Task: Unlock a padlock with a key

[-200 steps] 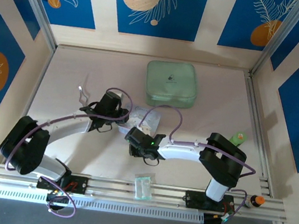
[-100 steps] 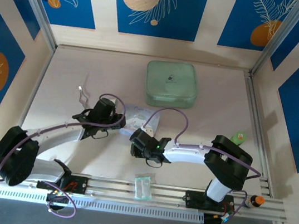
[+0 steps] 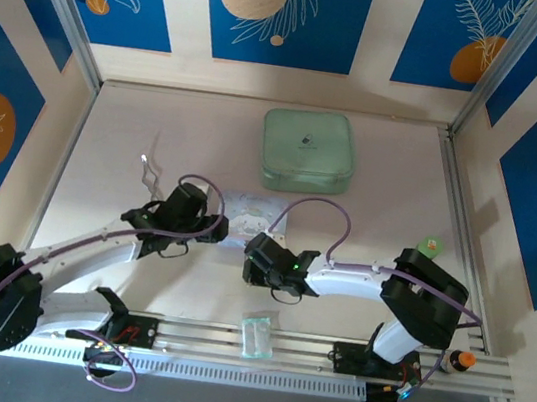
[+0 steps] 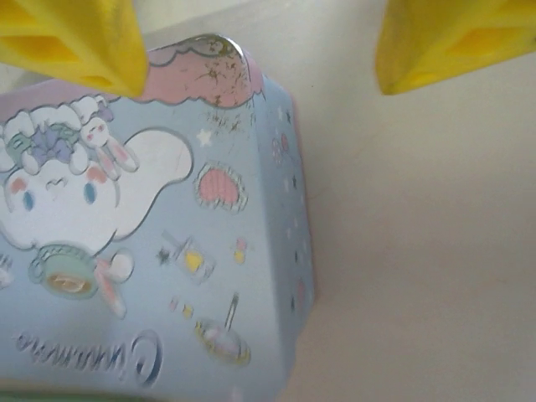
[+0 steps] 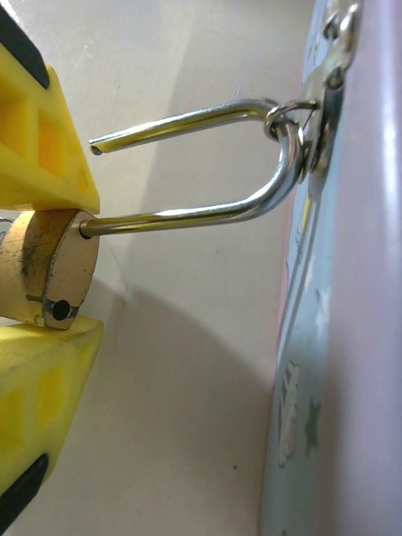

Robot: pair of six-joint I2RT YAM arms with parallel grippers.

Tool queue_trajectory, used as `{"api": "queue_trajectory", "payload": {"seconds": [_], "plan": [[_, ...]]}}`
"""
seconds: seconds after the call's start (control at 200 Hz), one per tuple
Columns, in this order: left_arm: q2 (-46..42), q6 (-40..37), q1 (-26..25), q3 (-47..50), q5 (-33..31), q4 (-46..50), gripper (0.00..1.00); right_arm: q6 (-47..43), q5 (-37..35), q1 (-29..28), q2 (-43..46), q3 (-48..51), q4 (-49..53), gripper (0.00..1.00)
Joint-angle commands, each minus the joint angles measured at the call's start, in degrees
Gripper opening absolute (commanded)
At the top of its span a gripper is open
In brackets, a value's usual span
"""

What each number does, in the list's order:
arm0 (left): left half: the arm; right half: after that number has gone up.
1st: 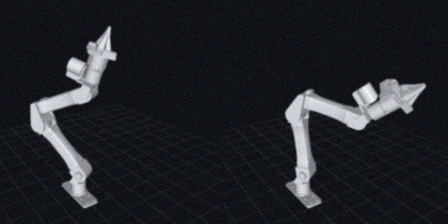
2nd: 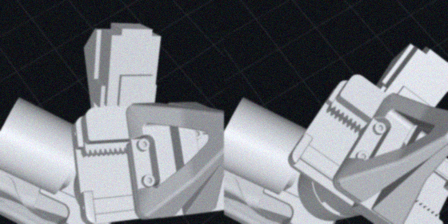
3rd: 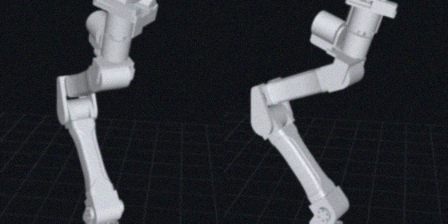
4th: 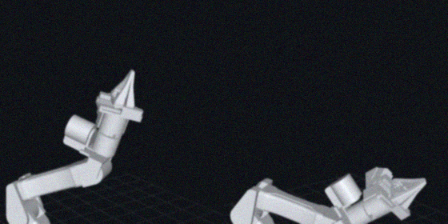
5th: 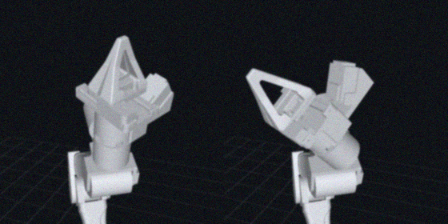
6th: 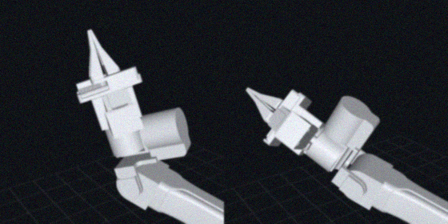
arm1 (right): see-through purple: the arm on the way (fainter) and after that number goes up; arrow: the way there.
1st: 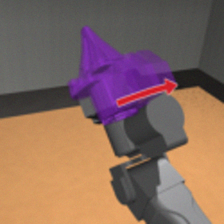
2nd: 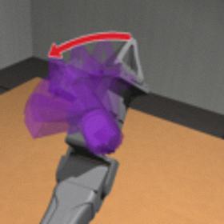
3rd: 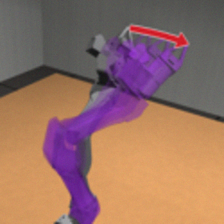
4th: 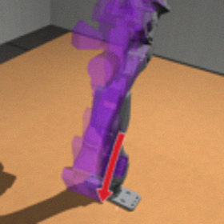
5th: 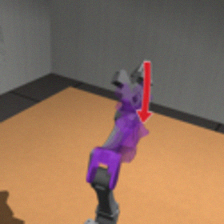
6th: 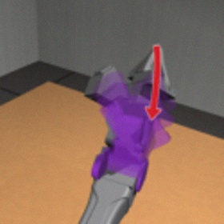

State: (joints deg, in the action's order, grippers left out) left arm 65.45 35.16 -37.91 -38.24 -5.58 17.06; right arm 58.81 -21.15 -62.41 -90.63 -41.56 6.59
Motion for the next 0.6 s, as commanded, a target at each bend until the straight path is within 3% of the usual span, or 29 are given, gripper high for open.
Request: {"api": "queue_trajectory", "payload": {"seconds": [0.0, 0.28, 0.475, 0.59], "plan": [[-1.5, -12.4, -1.0, -5.5, -5.6, 5.5, 0.79, 1.8, 0.6, 0.9, 0.6, 4.1, 9.1, 0.35], [6.1, -46.1, -8.3, -11.4, -1.1, 7.4, 0.76, 3.6, 2.0, 2.1, 3.6, 8.3, 4.7, 0.35], [16.0, -52.1, -15.7, -15.9, -9.3, 10.9, 0.75, 4.9, 4.2, 4.0, 4.4, 11.8, -0.1, 0.36], [17.7, -51.5, -16.1, -15.8, -8.3, 10.1, 0.74, 5.7, 3.9, 4.0, 5.2, 12.4, -0.5, 0.36]]}}
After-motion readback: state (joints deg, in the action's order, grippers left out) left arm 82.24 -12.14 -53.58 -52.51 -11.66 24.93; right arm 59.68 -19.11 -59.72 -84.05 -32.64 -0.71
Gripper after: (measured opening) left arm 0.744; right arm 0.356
